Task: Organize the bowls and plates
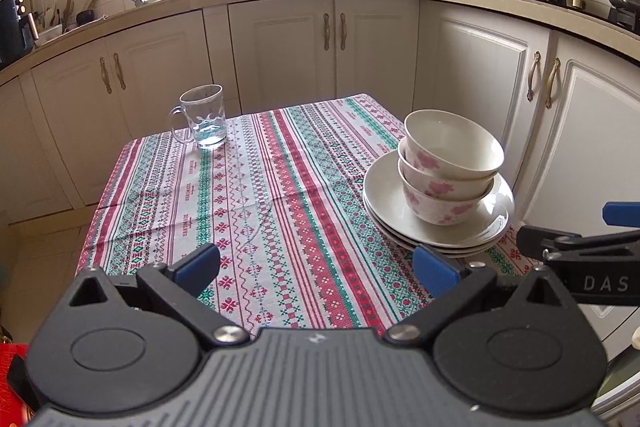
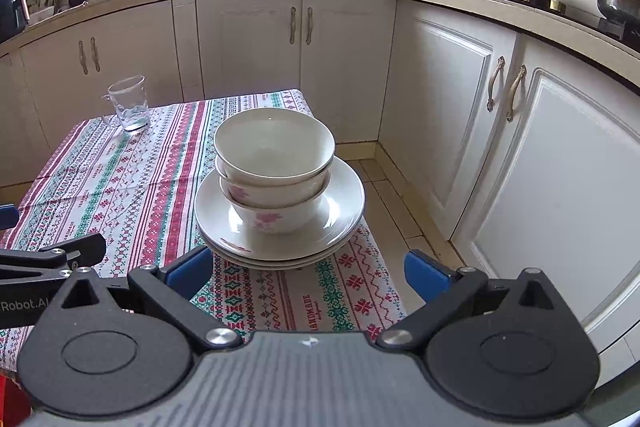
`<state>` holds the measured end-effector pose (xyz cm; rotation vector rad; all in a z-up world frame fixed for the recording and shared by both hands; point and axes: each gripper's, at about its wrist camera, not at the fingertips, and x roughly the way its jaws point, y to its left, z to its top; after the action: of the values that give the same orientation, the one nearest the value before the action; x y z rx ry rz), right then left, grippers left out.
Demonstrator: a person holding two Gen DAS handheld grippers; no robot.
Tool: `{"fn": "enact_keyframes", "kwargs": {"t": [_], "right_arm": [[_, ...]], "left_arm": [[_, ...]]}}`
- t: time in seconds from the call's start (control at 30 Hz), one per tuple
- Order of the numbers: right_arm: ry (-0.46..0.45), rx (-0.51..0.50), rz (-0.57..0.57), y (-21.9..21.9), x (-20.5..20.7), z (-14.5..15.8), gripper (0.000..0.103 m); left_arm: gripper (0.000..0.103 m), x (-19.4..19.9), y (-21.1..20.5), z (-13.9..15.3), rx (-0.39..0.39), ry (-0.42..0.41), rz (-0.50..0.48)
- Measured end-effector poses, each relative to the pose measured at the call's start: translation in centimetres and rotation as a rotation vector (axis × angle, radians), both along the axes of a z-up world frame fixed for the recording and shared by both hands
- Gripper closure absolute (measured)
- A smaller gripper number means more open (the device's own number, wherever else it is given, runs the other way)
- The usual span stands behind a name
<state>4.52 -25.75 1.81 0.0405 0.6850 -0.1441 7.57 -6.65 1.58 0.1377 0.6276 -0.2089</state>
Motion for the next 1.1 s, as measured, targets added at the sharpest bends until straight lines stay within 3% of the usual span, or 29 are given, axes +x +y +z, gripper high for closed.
{"fn": "enact_keyframes", "kwargs": {"t": [1.1], "right_arm": [[-0.016, -0.018, 0.012, 0.39, -0.31, 0.37, 0.000]], "left_arm": [[0.001, -0.14, 0.12, 0.10, -0.007, 0.007, 0.027]]}}
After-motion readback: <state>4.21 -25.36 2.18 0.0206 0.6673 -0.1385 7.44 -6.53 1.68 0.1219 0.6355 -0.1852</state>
